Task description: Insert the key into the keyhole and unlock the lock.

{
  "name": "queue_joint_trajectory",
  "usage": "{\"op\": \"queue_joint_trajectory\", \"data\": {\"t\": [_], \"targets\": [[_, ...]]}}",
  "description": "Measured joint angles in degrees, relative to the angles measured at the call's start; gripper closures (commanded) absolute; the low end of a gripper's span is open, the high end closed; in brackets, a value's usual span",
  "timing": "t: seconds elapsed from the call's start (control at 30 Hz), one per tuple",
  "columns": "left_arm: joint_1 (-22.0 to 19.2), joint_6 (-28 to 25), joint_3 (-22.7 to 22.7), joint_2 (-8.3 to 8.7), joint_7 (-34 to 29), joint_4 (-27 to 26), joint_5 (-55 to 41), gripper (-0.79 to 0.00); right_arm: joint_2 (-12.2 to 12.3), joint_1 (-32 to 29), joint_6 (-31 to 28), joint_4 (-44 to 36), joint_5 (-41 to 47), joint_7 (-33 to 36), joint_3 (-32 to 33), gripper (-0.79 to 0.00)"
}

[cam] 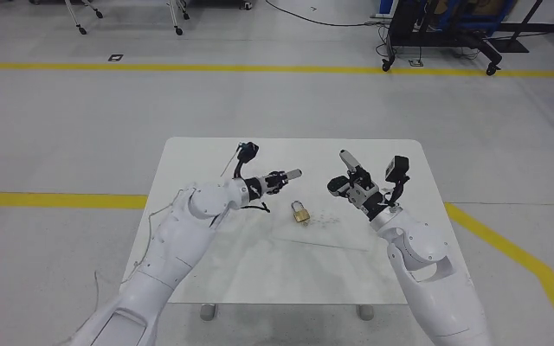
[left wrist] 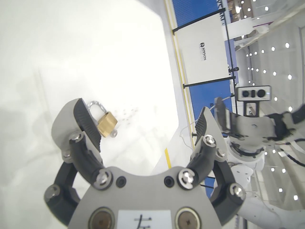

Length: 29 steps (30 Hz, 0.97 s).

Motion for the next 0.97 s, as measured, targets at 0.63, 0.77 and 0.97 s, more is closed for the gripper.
{"op": "queue_joint_trajectory", "data": {"t": [0.63,0.77,0.97], "targets": [[9.5,0.17,-8.84,3.51,12.45,-15.86,21.17,-0.785,0.7,-1.4,-3.94,-3.31,-3.27,-7.51,10.71,-0.784],[9.5,0.17,-8.84,3.51,12.45,-15.86,21.17,-0.785,0.7,-1.4,-3.94,-3.3,-3.27,-7.51,10.71,-0.784],[10.15,0.31,-9.3,3.64,12.88,-16.21,22.0,-0.785,0.76,-1.62,-3.98,-3.22,-4.97,-7.7,10.74,-0.784]]}}
